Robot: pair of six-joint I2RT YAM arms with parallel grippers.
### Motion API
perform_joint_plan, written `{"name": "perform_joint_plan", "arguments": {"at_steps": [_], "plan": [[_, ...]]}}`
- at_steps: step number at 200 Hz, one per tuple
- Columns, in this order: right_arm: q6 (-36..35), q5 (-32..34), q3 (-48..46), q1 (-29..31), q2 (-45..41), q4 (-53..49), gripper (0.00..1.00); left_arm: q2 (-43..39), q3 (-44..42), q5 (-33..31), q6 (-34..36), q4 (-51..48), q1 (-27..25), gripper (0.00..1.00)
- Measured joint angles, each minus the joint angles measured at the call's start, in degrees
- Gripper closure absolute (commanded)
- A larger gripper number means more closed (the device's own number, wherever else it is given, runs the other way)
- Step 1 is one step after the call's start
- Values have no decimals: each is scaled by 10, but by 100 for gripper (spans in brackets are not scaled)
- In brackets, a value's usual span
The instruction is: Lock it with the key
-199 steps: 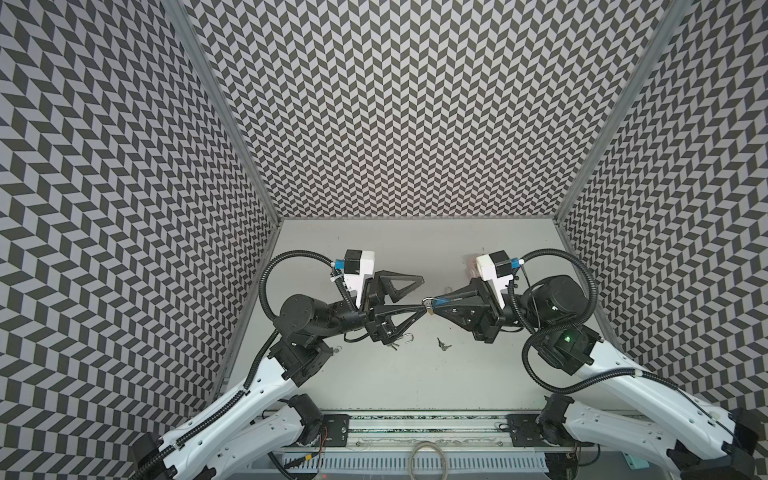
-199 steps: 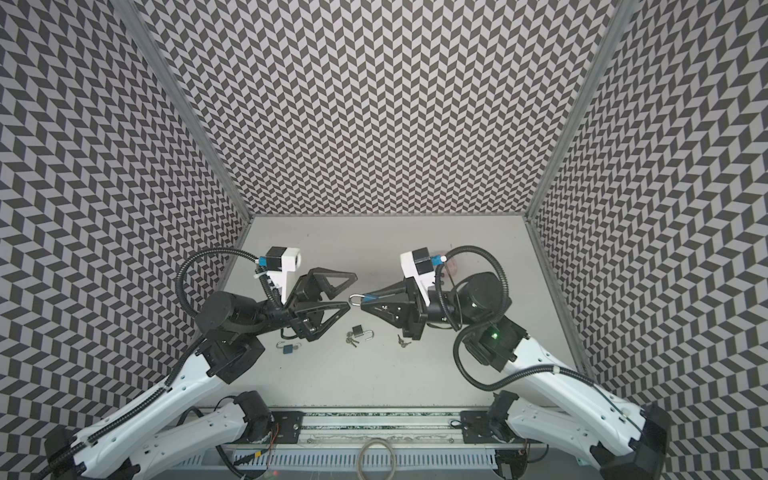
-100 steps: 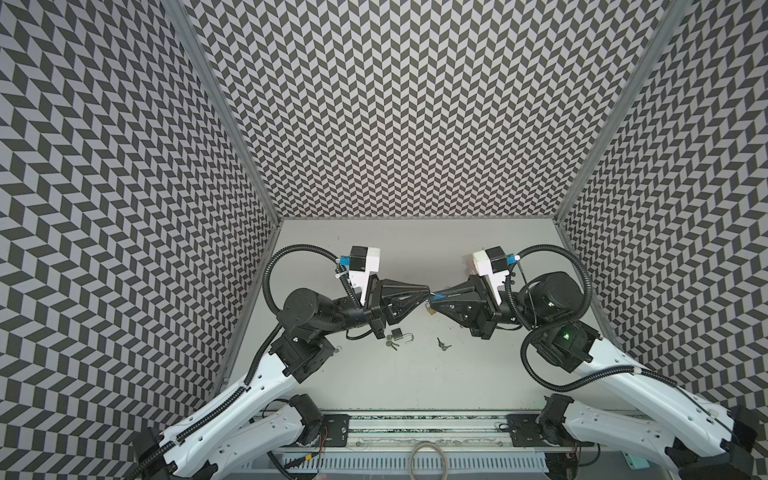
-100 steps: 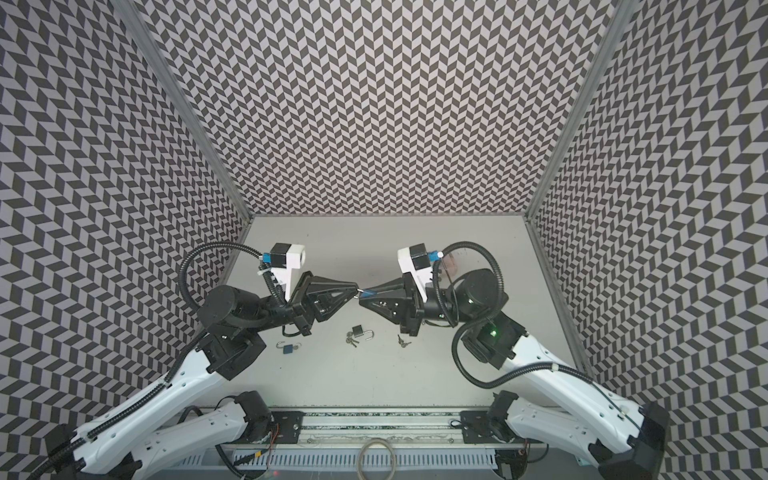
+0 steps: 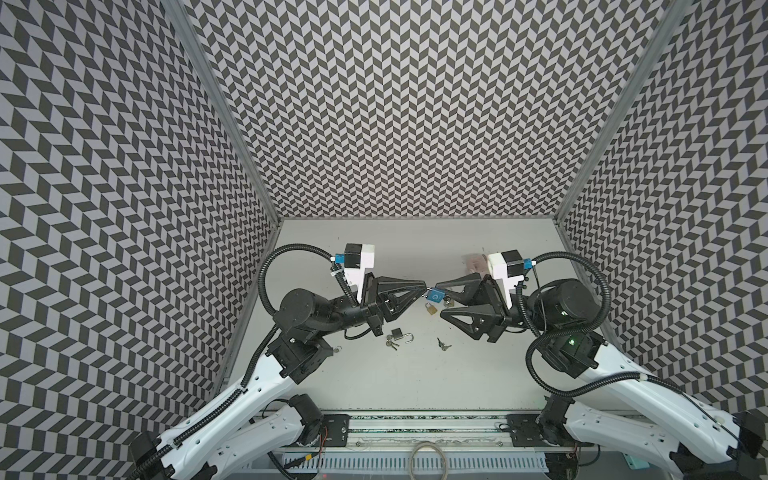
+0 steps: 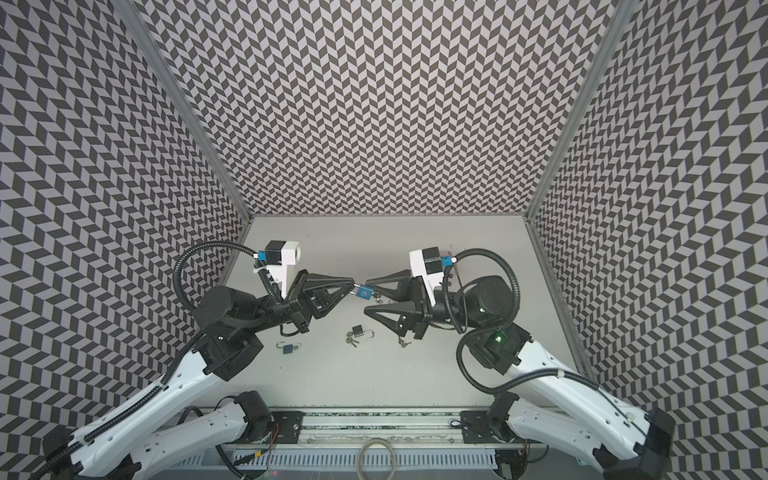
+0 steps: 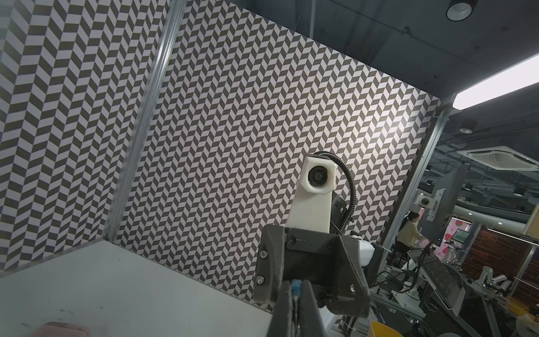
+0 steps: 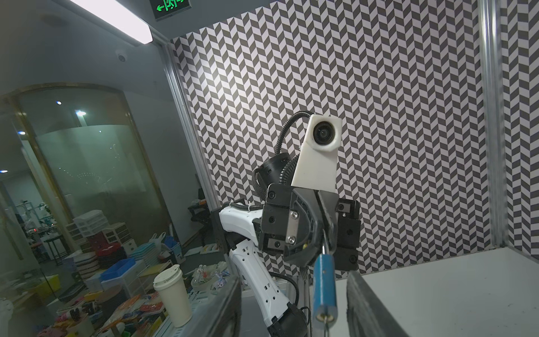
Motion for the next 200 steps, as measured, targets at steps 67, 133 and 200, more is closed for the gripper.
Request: {"name": "perform_joint_plan", "arguments": {"at_steps": [67, 133, 200], "plan": [[20, 0, 0, 0, 23, 24, 60, 0, -1, 0, -9, 13, 0, 100], [28, 0, 0, 0, 28, 40, 72, 0, -6, 1, -17, 23, 0, 100], [29, 0, 0, 4, 40, 49, 83, 0, -10, 1, -17, 28, 0, 100]]}}
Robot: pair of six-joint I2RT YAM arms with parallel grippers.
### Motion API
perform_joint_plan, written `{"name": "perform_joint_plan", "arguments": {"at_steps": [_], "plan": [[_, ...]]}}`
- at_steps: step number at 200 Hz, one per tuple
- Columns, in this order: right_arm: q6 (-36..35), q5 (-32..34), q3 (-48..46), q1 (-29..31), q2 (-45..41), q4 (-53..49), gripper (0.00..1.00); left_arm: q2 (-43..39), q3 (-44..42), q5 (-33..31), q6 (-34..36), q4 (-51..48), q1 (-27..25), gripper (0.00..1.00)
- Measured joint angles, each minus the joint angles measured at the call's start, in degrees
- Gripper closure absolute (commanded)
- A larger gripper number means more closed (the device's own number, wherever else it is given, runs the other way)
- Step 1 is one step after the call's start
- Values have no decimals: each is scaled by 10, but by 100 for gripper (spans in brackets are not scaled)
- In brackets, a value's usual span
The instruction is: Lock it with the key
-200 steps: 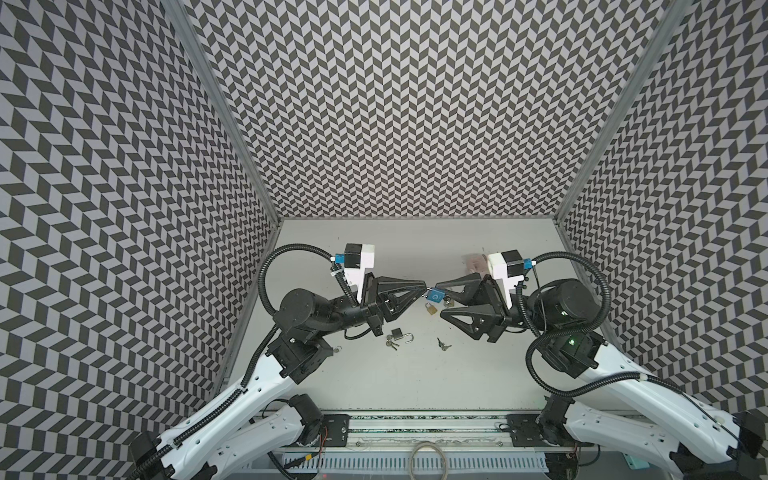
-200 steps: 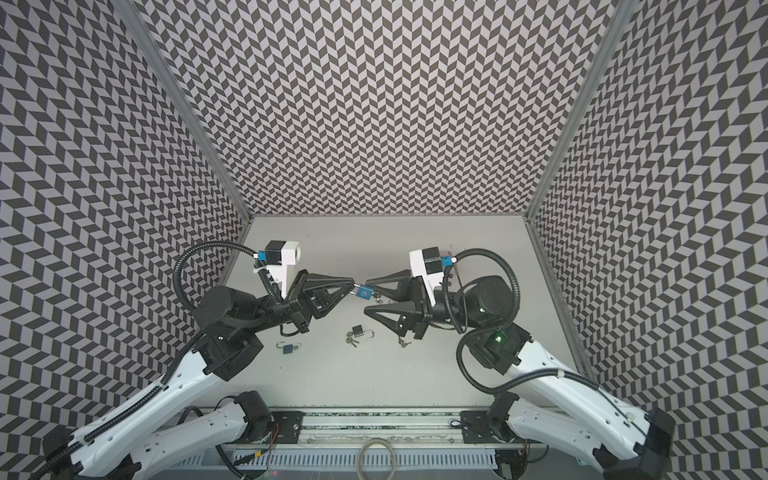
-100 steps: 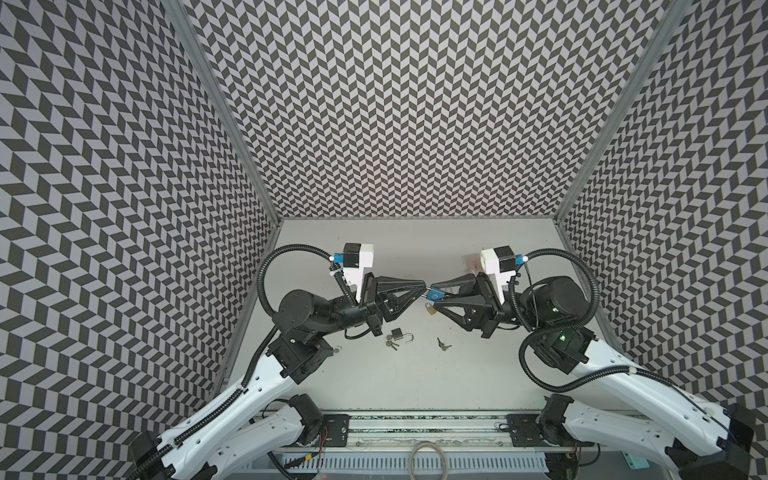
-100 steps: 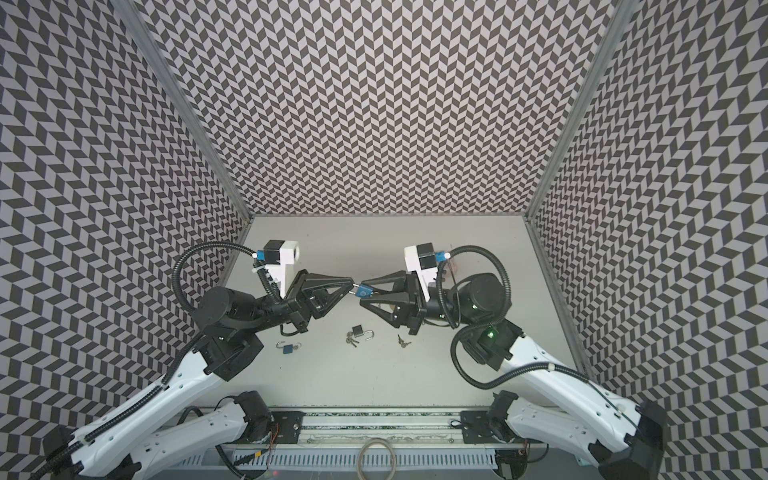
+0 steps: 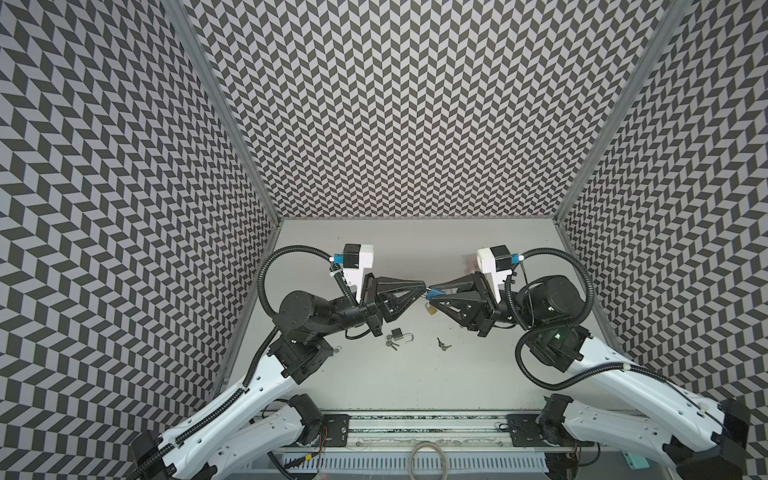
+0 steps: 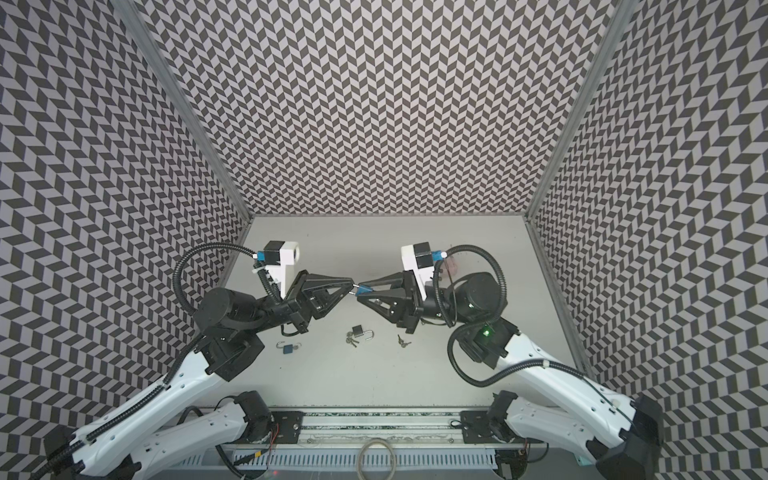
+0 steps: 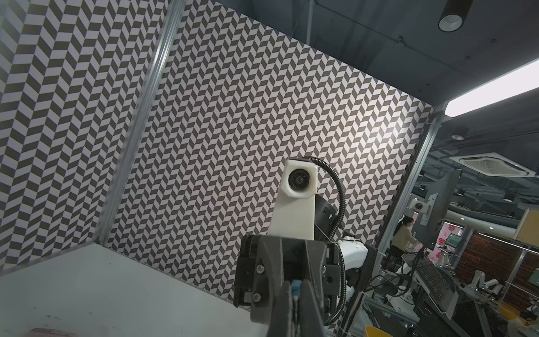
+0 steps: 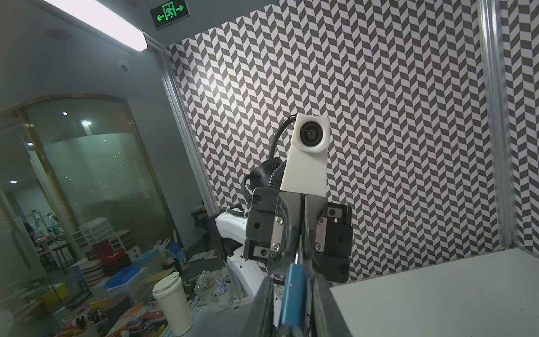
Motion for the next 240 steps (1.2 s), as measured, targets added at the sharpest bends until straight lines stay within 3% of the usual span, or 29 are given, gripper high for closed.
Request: {"name": "perform_joint_plan", "arguments": {"at_steps": [13, 21, 33, 53, 66, 90, 106, 125, 172, 207, 240], "plan": [[0, 1, 0, 0, 0, 0, 89, 0, -1, 0, 0, 2, 0, 100], [0, 3, 0, 0, 0, -1, 100, 0, -2, 1, 0, 3, 0, 100], [-1, 6, 0, 0, 0, -1, 100, 0, -2, -1, 0, 6, 0, 100], [-6, 11, 0, 0, -1, -9, 100, -2, -2, -7, 3, 2, 0, 55], [-14, 14, 2, 0, -5, -30, 100, -8, -2, -14, 6, -10, 3, 46], [-36, 14, 21, 0, -14, -86, 100, -25, -2, -21, 15, -30, 15, 52], [-53, 9, 45, 0, -16, -125, 100, -30, -2, -18, 19, -33, 19, 46], [-76, -1, 83, 0, -15, -181, 100, -23, 10, 6, 29, -47, 20, 46], [-120, -16, 148, -1, -11, -285, 100, -14, 35, 36, 62, -92, 20, 61], [-129, -20, 150, -1, -7, -317, 100, -14, 37, 50, 70, -96, 20, 62], [-131, -21, 150, -1, -4, -333, 100, -14, 37, 58, 76, -100, 20, 76]]}}
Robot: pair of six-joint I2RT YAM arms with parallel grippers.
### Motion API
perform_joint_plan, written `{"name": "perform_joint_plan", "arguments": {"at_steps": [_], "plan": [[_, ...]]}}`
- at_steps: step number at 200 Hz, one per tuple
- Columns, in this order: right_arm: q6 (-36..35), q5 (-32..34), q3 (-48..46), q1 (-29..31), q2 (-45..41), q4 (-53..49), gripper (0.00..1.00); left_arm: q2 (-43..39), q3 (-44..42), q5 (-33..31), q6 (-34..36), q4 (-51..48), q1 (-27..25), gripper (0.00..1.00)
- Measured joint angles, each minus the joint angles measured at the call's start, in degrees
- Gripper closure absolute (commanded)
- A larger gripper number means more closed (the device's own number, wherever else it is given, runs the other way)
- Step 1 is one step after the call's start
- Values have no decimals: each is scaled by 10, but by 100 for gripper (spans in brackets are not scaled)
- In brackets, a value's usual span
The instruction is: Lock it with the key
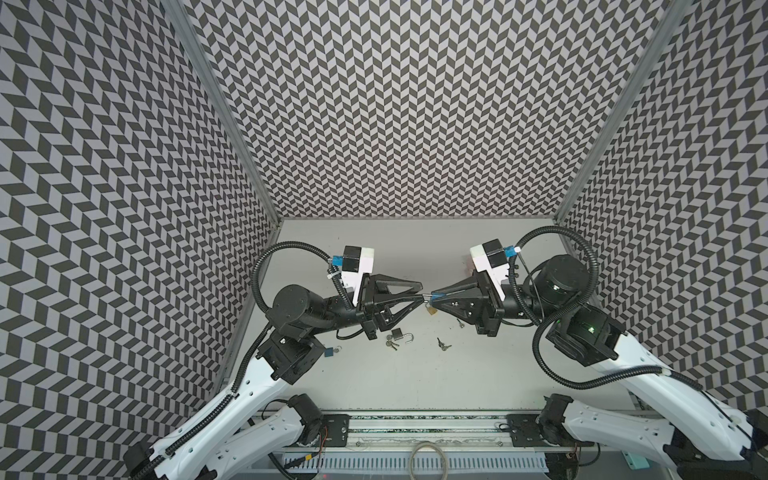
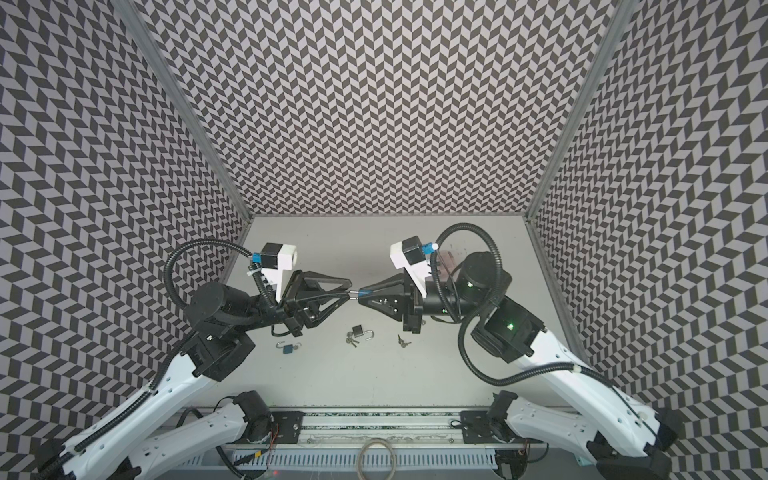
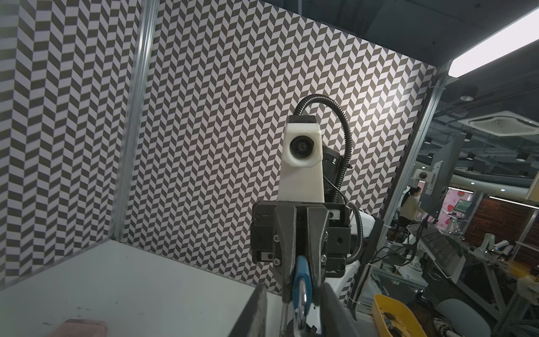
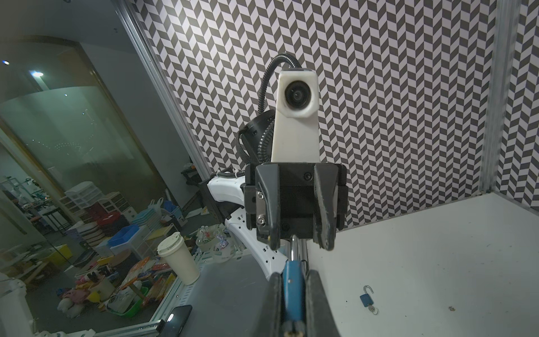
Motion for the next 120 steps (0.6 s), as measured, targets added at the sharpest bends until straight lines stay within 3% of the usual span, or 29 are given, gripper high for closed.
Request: {"name": "perform_joint_plan", "arguments": {"at_steps": [38, 120], "plan": [[-1, 1, 0, 0, 0, -1, 100, 0, 0, 4, 2, -3, 0, 75], [-1, 5, 0, 0, -3, 0, 100, 0, 0, 5, 2, -3, 0, 81]]}}
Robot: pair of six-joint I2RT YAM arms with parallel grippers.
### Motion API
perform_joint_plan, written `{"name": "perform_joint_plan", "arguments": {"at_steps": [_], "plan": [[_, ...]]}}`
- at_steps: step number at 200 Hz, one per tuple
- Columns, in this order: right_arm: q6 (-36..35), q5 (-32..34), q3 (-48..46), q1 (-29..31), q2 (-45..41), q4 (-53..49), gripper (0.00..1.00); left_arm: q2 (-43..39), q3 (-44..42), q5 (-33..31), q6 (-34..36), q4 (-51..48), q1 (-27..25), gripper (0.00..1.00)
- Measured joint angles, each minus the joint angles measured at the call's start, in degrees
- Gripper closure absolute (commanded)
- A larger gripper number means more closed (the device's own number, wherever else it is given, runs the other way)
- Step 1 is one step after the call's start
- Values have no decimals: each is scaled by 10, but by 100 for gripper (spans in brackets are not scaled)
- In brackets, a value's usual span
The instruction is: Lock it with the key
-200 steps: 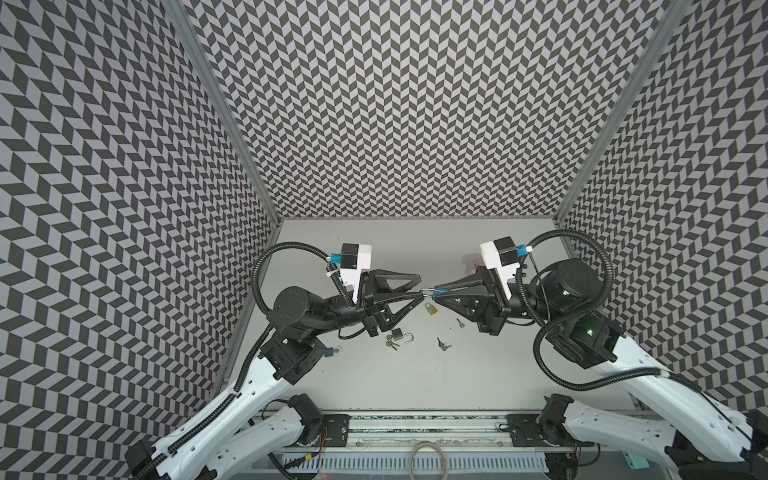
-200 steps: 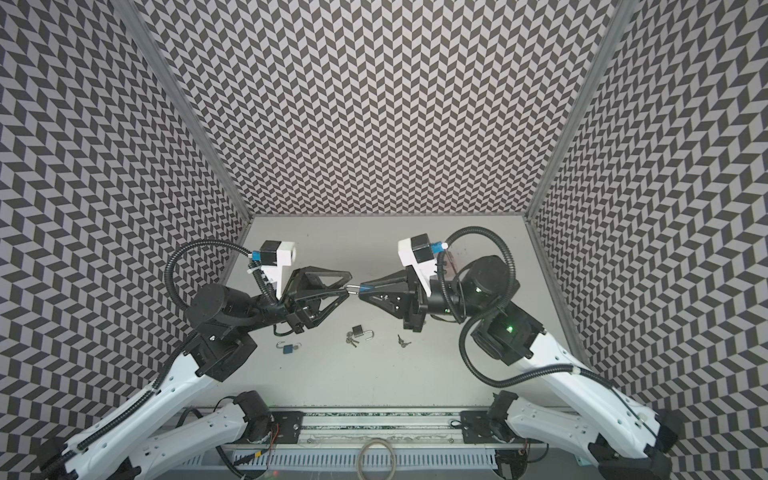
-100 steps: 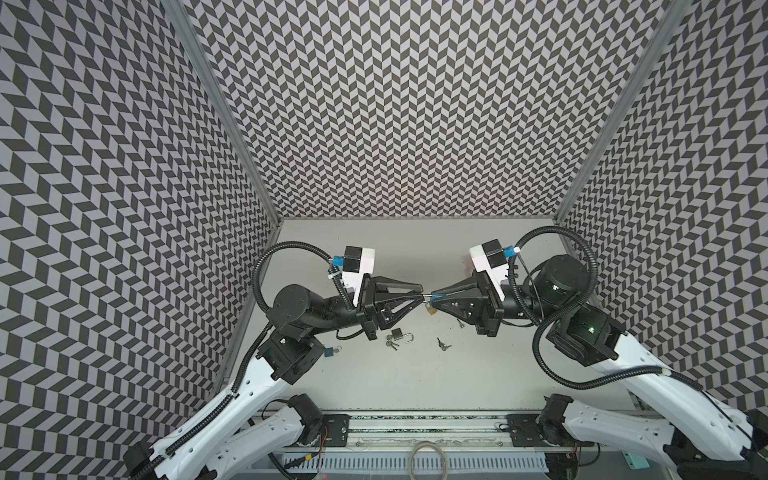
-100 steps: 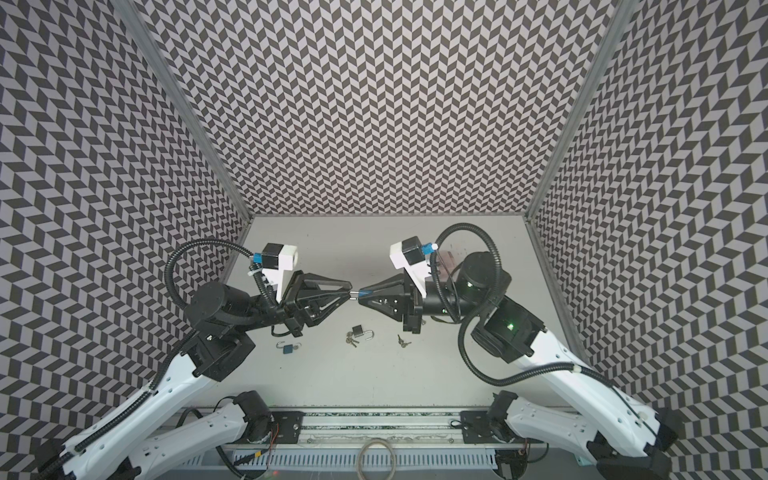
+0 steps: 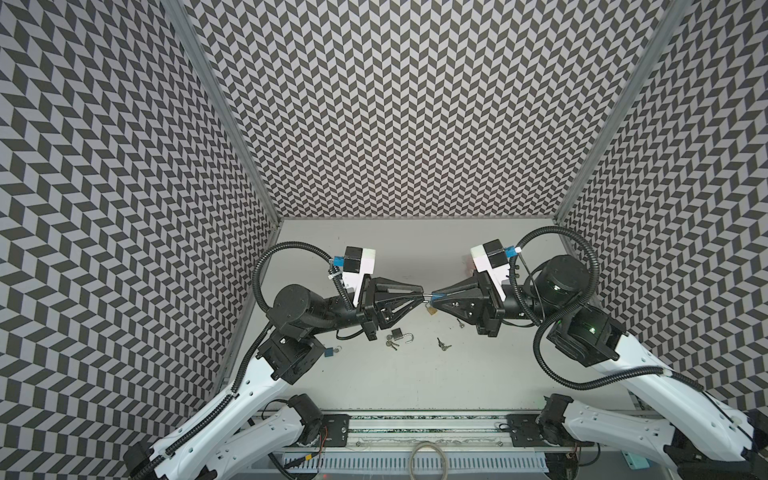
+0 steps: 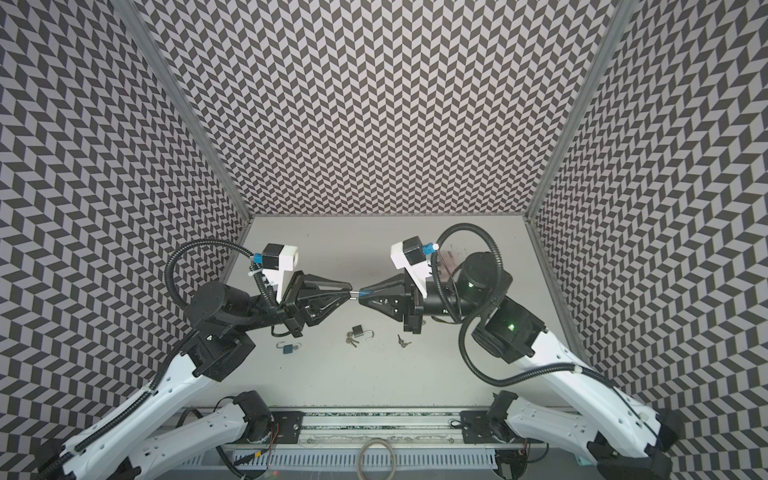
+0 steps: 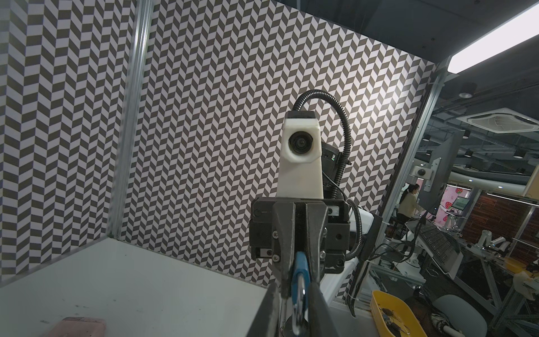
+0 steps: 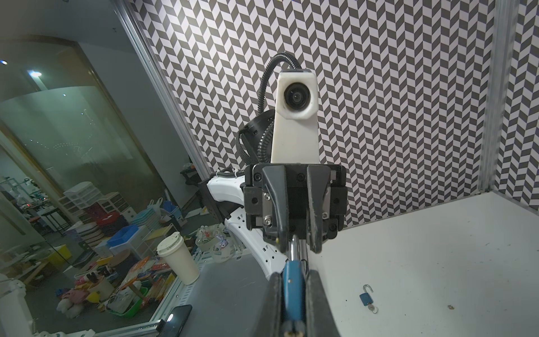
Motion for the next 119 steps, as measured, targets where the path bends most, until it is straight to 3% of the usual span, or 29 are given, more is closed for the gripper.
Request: {"name": "perform_joint_plan", "arguments": {"at_steps": [56, 119], "plan": [[0, 0, 0, -3, -2, -1, 100, -1, 0, 2, -1, -2, 0, 100], [0, -1, 0, -3, -2, -3, 100, -1, 0, 3, 3, -4, 0, 100]]}}
